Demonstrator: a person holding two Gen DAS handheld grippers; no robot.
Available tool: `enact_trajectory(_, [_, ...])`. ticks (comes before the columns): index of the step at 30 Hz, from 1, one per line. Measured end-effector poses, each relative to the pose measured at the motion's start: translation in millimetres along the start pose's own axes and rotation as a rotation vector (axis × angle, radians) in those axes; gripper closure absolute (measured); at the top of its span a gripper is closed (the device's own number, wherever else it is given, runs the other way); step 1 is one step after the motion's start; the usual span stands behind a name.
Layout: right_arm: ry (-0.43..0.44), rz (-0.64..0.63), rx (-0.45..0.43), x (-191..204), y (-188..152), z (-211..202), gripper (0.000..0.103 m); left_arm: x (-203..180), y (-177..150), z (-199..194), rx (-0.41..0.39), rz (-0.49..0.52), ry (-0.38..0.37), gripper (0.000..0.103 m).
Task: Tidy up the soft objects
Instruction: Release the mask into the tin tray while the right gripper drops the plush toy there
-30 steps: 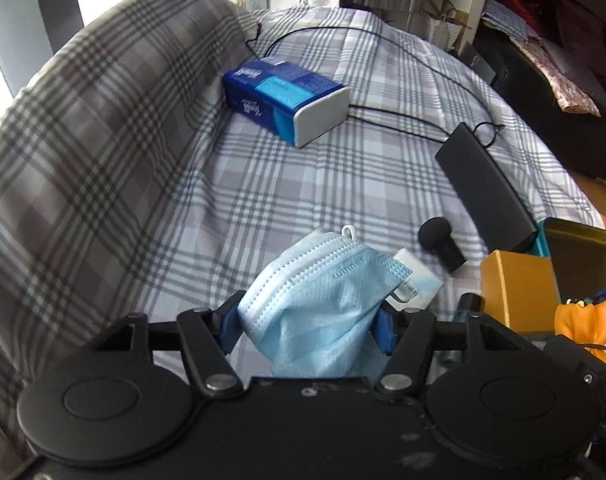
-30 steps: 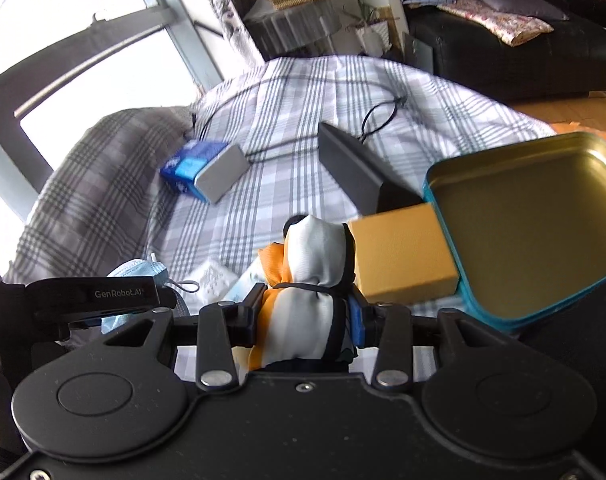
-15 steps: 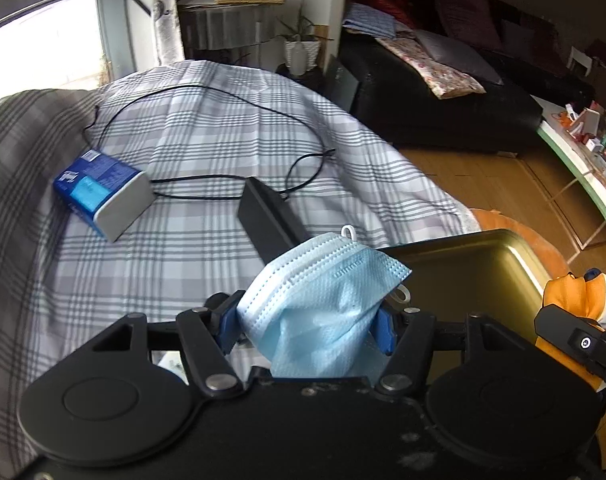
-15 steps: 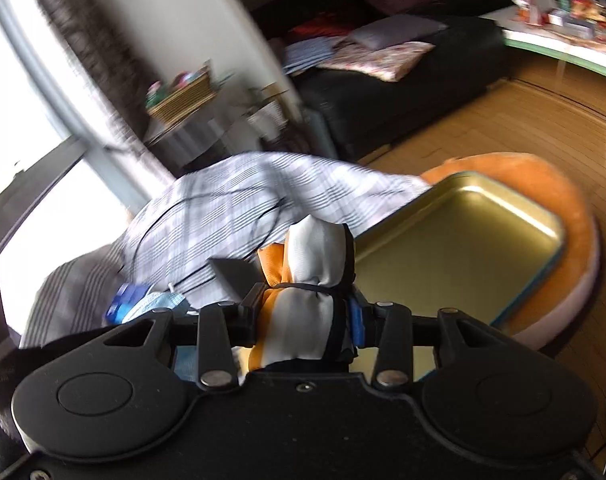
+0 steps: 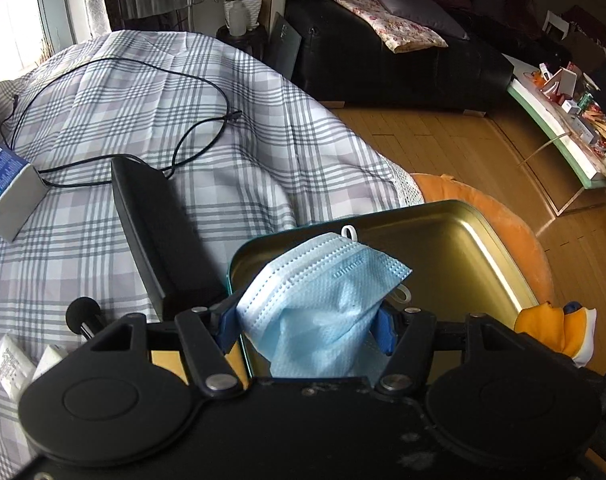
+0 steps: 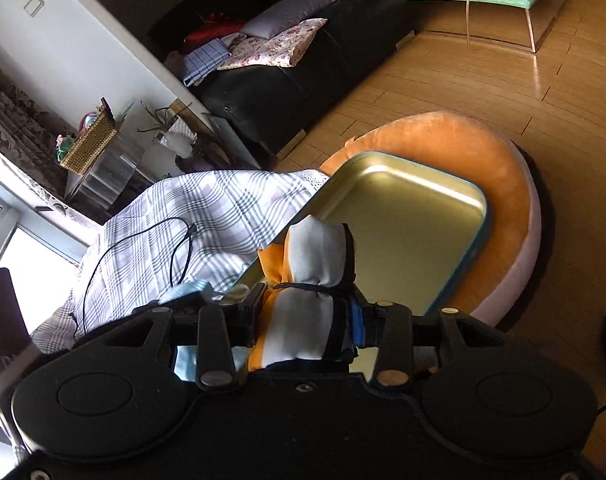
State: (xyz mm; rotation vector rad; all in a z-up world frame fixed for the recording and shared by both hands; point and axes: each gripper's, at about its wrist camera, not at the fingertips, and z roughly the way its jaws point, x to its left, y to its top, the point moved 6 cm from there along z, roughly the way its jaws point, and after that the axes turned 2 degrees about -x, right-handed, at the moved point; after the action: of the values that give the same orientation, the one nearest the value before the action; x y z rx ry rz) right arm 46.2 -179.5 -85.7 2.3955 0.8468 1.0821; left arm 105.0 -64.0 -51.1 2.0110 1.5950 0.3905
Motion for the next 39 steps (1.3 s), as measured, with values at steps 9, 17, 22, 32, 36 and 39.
enact_trajectory(9, [-0.116, -0.015, -0.088, 7, 19, 9, 0.061, 9, -7, 12, -0.003, -0.025, 0.029, 0.021])
enact_trajectory(17, [-0.149, -0.053, -0.115, 11, 18, 11, 0.06, 17, -16, 4, -0.027, -0.037, 0.055, 0.02])
enact_trajectory(22, [-0.153, -0.089, -0.088, 15, 17, 15, 0.057, 21, -26, -1, -0.038, -0.029, 0.077, 0.019])
enact_trajectory(32, [-0.161, -0.139, -0.085, 24, 15, 16, 0.057, 24, -36, -1, -0.021, -0.038, 0.082, 0.019])
enact_trajectory(36, [-0.162, -0.13, -0.08, 23, 16, 17, 0.057, 23, -38, -2, -0.025, -0.036, 0.084, 0.019])
enact_trajectory(39, [-0.162, -0.121, -0.074, 21, 16, 18, 0.057, 22, -39, -3, -0.025, -0.038, 0.084, 0.018])
